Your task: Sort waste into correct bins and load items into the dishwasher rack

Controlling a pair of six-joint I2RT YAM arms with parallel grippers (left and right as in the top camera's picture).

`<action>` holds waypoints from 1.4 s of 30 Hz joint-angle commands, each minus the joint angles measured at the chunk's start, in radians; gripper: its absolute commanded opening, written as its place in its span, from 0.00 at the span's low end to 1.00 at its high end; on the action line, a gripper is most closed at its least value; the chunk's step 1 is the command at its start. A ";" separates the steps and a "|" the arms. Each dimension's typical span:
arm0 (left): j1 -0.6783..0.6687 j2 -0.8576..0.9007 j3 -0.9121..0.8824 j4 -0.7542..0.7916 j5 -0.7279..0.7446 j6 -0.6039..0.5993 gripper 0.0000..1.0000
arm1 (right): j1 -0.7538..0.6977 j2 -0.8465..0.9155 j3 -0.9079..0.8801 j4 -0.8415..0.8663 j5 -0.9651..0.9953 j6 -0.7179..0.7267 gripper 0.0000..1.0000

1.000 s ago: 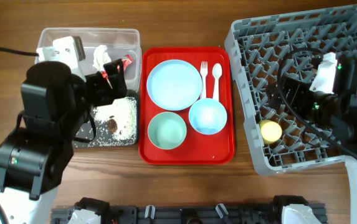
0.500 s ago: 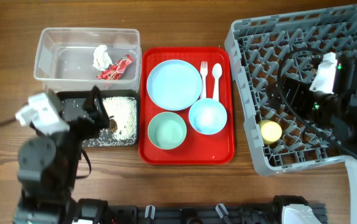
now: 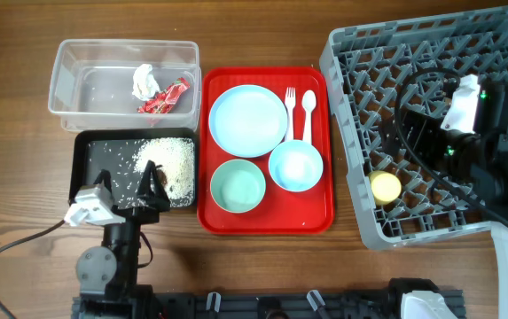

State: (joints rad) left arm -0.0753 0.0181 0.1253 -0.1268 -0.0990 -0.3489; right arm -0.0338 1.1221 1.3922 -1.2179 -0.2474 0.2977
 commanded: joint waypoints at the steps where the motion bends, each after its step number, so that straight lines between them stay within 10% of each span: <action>1: 0.008 -0.015 -0.076 0.076 -0.035 0.002 1.00 | -0.002 0.007 0.013 0.002 -0.013 0.001 1.00; 26: 0.010 -0.011 -0.119 0.071 -0.059 0.001 1.00 | -0.002 0.052 0.013 0.080 -0.035 0.113 1.00; 31: 0.010 -0.011 -0.119 0.071 -0.059 0.001 1.00 | 0.108 0.058 0.013 0.121 -0.291 -0.109 1.00; 42: 0.010 -0.011 -0.119 0.071 -0.059 0.001 1.00 | 0.550 0.280 -0.020 0.034 0.304 0.163 0.96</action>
State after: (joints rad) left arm -0.0753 0.0139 0.0093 -0.0559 -0.1383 -0.3492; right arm 0.5137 1.3220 1.3922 -1.2129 -0.0906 0.4023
